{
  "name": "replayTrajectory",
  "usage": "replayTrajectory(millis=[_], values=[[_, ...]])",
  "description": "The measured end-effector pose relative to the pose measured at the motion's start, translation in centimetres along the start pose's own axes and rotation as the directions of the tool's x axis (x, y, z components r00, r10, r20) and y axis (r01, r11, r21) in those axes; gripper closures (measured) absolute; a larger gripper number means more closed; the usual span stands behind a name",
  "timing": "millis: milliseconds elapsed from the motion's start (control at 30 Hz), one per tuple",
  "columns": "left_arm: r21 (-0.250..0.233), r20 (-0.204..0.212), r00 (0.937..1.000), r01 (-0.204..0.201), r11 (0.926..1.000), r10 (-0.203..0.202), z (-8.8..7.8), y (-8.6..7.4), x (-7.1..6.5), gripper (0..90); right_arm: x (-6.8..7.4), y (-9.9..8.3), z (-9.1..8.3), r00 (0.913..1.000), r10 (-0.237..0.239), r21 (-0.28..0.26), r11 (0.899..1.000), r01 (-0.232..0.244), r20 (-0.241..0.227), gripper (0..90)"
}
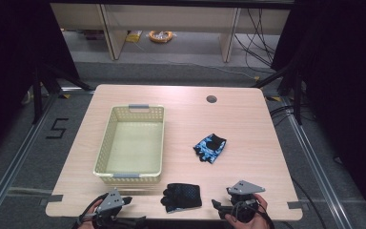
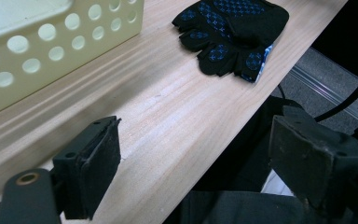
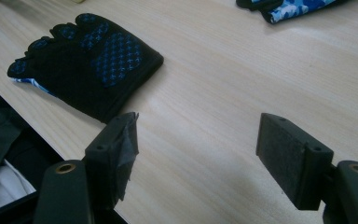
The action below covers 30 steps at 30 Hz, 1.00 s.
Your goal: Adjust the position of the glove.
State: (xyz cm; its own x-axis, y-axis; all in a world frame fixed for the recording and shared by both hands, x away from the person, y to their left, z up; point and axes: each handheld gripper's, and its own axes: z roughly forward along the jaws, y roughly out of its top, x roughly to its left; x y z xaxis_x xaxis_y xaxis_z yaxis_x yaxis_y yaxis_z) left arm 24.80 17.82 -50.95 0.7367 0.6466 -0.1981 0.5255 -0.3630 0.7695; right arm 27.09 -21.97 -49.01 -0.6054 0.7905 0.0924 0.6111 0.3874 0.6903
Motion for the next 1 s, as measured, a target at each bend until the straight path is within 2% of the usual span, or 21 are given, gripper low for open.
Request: replayTrajectory(millis=[100,200,233,267,367,400,433,600,767,800,833,867,900,933,967,1000], values=[[0.008,-0.001,1.0,0.003,1.0,-0.003,0.0,0.0,0.0,16.3,-0.1,-0.1,0.0,0.9998,0.009,0.002,1.0,-0.009,0.019,29.6],[0.008,0.0,1.0,-0.001,1.0,0.001,0.0,0.0,0.0,16.2,-0.3,-0.1,0.0,0.9997,-0.006,0.007,1.0,0.006,0.024,29.6],[0.004,0.001,0.9999,0.011,0.9999,-0.011,0.0,0.0,-0.1,16.2,-0.2,-0.1,-0.1,0.9995,0.013,0.008,1.0,-0.014,0.029,29.6],[0.005,0.004,0.9996,0.027,0.9996,-0.027,0.1,0.0,-0.2,16.3,-0.3,-0.1,-0.1,0.9995,0.013,0.01,1.0,-0.013,0.029,29.6],[0.016,0.002,1.0,-0.007,0.9998,0.007,0.0,0.0,0.0,16.3,-0.3,-0.1,0.0,0.9996,-0.009,0.004,1.0,0.009,0.025,29.7],[0.033,0.001,0.9998,-0.019,0.9993,0.019,-0.1,0.1,0.1,16.3,-0.3,-0.1,0.0,0.9996,-0.006,0.005,1.0,0.006,0.029,29.7],[0.017,0.006,1.0,-0.008,0.9998,0.008,0.0,0.0,0.0,16.3,-0.2,0.0,0.0,0.9997,-0.002,0.008,1.0,0.002,0.026,29.7],[0.014,0.009,1.0,-0.003,0.9999,0.003,0.1,0.1,-0.1,16.3,-0.2,0.0,0.1,0.9994,-0.013,-0.004,1.0,0.013,0.033,29.9],[0.006,0.019,0.9998,0.007,1.0,-0.007,0.6,0.2,-0.6,16.3,-0.1,0.3,0.2,0.9996,-0.019,0.001,1.0,0.019,0.019,32.1],[0.006,0.019,0.9998,0.007,1.0,-0.007,0.6,0.2,-0.6,16.3,-0.2,0.4,0.2,0.9991,-0.04,-0.005,0.999,0.04,0.016,32.6],[-0.006,0.026,0.9995,-0.016,0.9999,0.016,1.0,0.3,-0.8,16.9,0.0,0.5,0.2,0.9998,-0.016,0.0,1.0,0.016,0.014,33.1],[0.008,0.021,0.9996,-0.019,0.9998,0.019,1.1,0.4,-0.9,17.5,-0.1,0.5,0.4,0.9996,-0.026,-0.006,1.0,0.026,0.006,33.7],[-0.004,0.04,0.9992,0.002,1.0,-0.001,1.3,0.5,-1.2,17.8,0.0,0.7,0.4,0.9995,-0.031,-0.008,0.999,0.031,0.002,34.7],[0.004,0.048,0.9985,-0.025,0.9997,0.025,1.4,0.6,-1.1,18.4,0.1,0.9,0.5,0.9997,-0.022,-0.009,1.0,0.022,-0.005,35.6],[0.013,0.045,0.9983,-0.037,0.9992,0.036,1.5,0.7,-1.2,18.9,0.1,1.0,0.7,0.9991,-0.041,-0.017,0.999,0.041,-0.005,36.4],[-0.006,0.046,0.9988,-0.019,0.9998,0.02,1.9,0.8,-1.5,19.2,0.1,1.3,0.8,0.9984,-0.056,-0.018,0.998,0.056,-0.01,37.3]])
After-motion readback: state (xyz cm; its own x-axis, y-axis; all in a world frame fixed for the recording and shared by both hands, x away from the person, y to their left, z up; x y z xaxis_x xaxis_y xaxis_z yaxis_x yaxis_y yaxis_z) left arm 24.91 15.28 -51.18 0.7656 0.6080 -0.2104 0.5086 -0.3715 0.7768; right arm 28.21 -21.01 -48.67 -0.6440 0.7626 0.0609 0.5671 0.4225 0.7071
